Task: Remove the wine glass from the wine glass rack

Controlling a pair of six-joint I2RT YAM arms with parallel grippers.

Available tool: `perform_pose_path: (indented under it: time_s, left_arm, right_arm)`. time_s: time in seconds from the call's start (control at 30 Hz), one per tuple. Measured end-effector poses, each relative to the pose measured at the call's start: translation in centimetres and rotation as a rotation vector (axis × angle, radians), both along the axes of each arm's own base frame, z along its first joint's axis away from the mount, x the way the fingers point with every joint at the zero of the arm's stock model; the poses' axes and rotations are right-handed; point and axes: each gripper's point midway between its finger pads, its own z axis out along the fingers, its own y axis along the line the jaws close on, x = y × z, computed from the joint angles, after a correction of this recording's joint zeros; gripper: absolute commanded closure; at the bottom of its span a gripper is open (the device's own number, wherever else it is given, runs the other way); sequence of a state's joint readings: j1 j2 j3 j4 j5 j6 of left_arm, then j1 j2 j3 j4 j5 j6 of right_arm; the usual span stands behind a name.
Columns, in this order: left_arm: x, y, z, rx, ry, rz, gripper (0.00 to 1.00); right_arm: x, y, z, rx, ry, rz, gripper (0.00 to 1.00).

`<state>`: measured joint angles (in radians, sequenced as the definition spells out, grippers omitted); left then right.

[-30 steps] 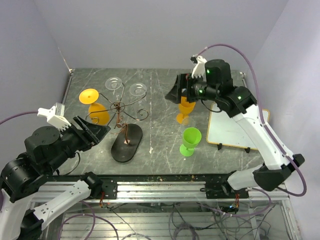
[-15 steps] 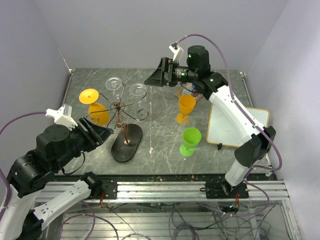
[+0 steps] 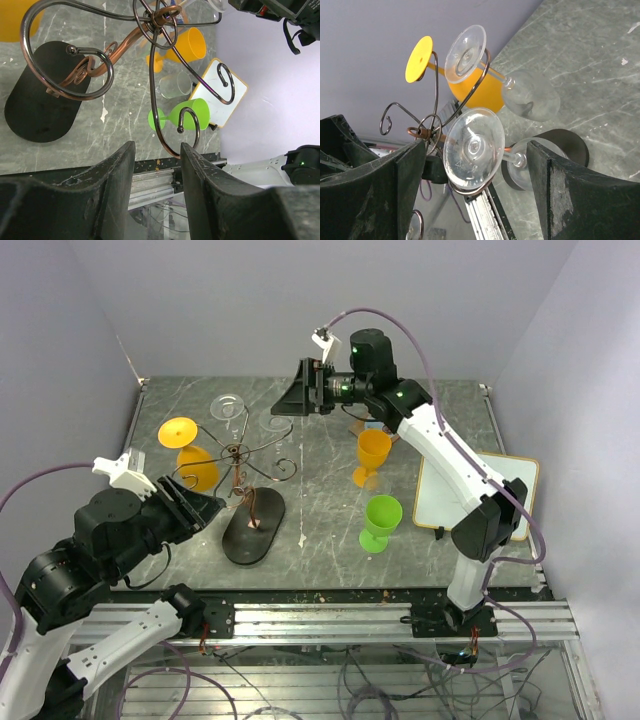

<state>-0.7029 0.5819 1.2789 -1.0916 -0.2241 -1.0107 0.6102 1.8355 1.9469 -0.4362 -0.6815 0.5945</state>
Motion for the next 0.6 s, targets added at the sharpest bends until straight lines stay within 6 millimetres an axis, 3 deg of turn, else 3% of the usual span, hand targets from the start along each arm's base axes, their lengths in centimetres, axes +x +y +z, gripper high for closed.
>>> perform_pose_path:
  time_s: [0.17,0.4,0.6]
  left_arm:
    - [0.1,0.0,-0.2,0.005,0.005,0.000,0.49]
    - [0.2,-0.2,-0.4,0.005,0.007,-0.001,0.51]
    - [0.2,-0.2,-0.4,0.004,0.005,-0.001,0.51]
  right_arm:
    - [0.4,0.5,-0.2,-0.018,-0.026,0.009,0.12]
    - [2.6,1.3,-1.1,-0.072,-0.064,-0.008,0.15]
    - [1.7,1.5,-2.9,-0.102,-0.027,0.009,0.32]
